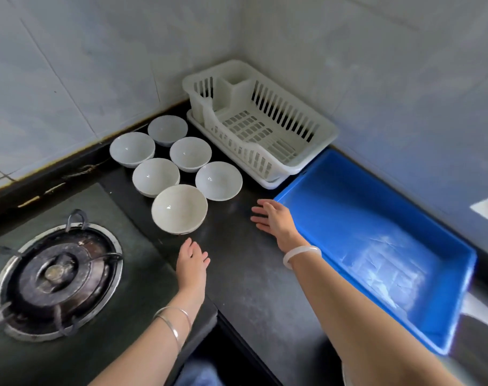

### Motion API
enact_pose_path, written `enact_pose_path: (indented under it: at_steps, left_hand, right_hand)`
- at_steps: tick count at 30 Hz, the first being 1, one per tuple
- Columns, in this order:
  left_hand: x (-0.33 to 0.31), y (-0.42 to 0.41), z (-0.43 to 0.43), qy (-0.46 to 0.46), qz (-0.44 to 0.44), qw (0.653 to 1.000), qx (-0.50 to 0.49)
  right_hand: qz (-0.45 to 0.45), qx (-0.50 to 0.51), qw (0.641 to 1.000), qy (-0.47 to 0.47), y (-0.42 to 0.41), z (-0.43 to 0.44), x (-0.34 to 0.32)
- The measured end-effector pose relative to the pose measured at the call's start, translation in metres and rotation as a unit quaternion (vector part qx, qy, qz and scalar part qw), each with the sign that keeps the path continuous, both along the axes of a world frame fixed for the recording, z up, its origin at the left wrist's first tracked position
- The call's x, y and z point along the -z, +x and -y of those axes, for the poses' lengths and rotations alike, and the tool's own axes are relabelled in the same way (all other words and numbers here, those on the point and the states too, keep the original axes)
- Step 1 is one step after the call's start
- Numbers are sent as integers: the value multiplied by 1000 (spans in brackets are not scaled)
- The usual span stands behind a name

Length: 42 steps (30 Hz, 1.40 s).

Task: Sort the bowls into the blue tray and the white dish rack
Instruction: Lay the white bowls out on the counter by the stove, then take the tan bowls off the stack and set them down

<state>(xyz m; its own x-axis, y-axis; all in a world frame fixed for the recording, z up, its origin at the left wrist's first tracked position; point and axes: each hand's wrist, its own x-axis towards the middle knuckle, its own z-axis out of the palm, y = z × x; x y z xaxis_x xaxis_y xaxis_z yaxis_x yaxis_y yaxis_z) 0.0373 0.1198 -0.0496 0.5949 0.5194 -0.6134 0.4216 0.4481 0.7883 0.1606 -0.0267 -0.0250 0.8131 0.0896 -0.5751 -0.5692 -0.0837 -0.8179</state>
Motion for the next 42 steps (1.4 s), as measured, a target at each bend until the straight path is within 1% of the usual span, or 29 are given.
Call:
enact_pose_path:
  at_steps: [4, 6, 8, 10, 12, 15, 18, 20, 22, 23, 26, 29, 33, 42]
  left_hand:
    - [-8, -9, 65, -14, 11, 992, 125]
    - [-15, -14, 99, -10, 17, 980, 199]
    - [-21, -21, 132, 1, 22, 960, 279]
    - [-25, -32, 164, 25, 28, 931, 364]
    - [-30, -44, 193, 69, 41, 893, 443]
    - [-34, -62, 225, 153, 81, 832, 527]
    - [-34, -74, 244, 239, 124, 780, 565]
    - [-32, -80, 251, 296, 136, 744, 583]
    - [-31, -84, 256, 329, 141, 719, 596]
    - [-31, -85, 257, 334, 144, 714, 598]
    - [-32, -87, 259, 328, 143, 720, 594]
    - [-34, -86, 261, 326, 137, 725, 592]
    - [-36, -85, 262, 321, 128, 731, 589]
    - [-33, -83, 264, 319, 115, 734, 589]
  right_hand:
    - [48, 22, 996, -65, -43, 73, -17]
    - [69, 47, 990, -113, -70, 114, -23]
    - [80, 77, 980, -164, -98, 152, -27]
    - [85, 106, 965, -223, -127, 186, -30]
    - [86, 136, 945, -285, -155, 214, -30]
    - [83, 143, 900, -402, -198, 249, -30]
    - [70, 130, 867, -477, -233, 271, -28]
    - [53, 104, 857, -501, -247, 279, -24]
    - [46, 85, 853, -513, -256, 281, -20]
    - [46, 83, 851, -517, -259, 280, -18]
    - [57, 93, 844, -525, -262, 278, -16]
    - [72, 94, 830, -545, -262, 280, -15]
    - [69, 75, 816, -570, -261, 283, -15]
    - [46, 63, 818, -570, -259, 283, -19]
